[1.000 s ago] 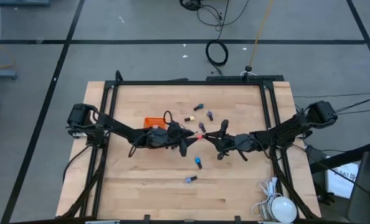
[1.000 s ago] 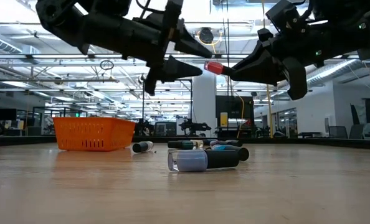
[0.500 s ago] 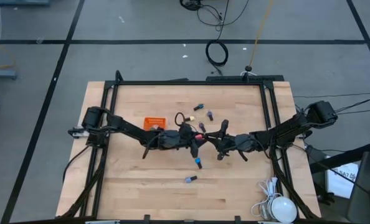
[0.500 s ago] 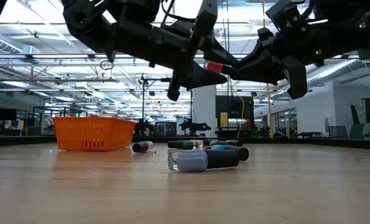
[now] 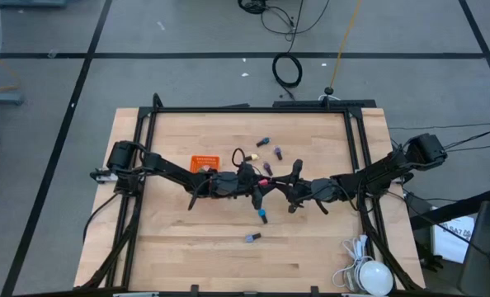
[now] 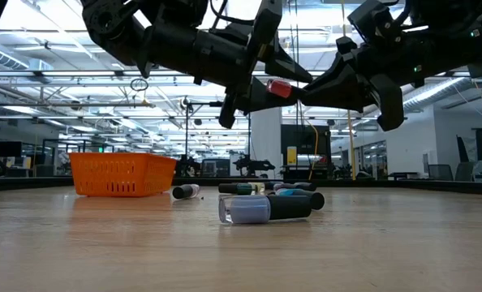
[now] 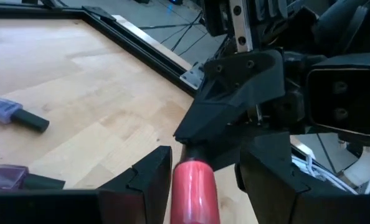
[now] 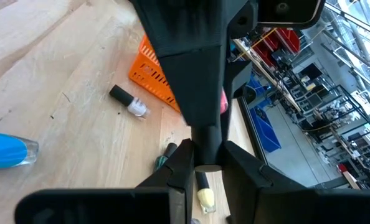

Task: Pick & Place Nail Polish
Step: Put the pink nail polish into the orange basket

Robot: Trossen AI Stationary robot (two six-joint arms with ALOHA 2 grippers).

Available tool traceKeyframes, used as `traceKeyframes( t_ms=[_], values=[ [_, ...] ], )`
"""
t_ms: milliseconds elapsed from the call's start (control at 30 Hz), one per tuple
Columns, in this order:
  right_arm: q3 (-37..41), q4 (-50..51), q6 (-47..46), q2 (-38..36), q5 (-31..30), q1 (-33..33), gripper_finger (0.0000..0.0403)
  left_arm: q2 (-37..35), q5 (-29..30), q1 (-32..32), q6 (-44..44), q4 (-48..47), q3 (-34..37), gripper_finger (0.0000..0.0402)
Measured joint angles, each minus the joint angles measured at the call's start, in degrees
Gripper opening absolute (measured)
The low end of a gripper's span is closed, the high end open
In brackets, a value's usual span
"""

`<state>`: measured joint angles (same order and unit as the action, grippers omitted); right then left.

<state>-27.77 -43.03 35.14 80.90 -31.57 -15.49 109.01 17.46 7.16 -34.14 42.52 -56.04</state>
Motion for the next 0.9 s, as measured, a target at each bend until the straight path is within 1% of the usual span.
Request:
traceKeyframes(
  t_ms=[300, 367, 467, 600, 633, 700, 767, 900],
  values=[
    [0.0, -0.04, 0.02, 0.0, -0.11, 0.0, 0.0047, -0.02, 0.01, -0.02, -1.98, -0.66, 0.01, 0.0183],
    [0.0, -0.07, 0.03, 0.0, -0.11, 0.0, 0.0047, -0.02, 0.02, -0.02, -2.02, -0.82, 0.01, 0.0175],
    [0.0, -0.16, 0.04, 0.0, -0.11, 0.0, 0.0047, -0.02, 0.02, -0.08, -1.78, -0.78, 0.01, 0.0139],
    [0.0, -0.24, 0.13, 0.0, -0.17, 0.0, 0.0047, -0.02, 0.02, -0.17, -0.41, -0.9, 0.03, 0.0064],
    [0.0, -0.24, 0.06, 0.0, -0.15, 0.0, 0.0047, -0.02, 0.08, -0.17, 0.2, -0.92, 0.03, 0.0053],
    [0.01, -0.15, -1.01, 0.0, 0.0, 0.0, 0.0049, -0.02, -0.81, -0.19, 2.36, -1.06, 0.03, 0.0053],
    [0.02, -0.13, -2.19, 0.0, 0.28, 0.0, 0.0066, -0.02, -1.13, -0.15, 4.58, -1.19, 0.03, 0.0053],
    [0.02, -0.54, -6.98, 0.02, 0.2, 0.02, 0.012, -0.57, -1.08, -0.13, 8.87, -1.81, 0.07, 0.0053]
  ],
)
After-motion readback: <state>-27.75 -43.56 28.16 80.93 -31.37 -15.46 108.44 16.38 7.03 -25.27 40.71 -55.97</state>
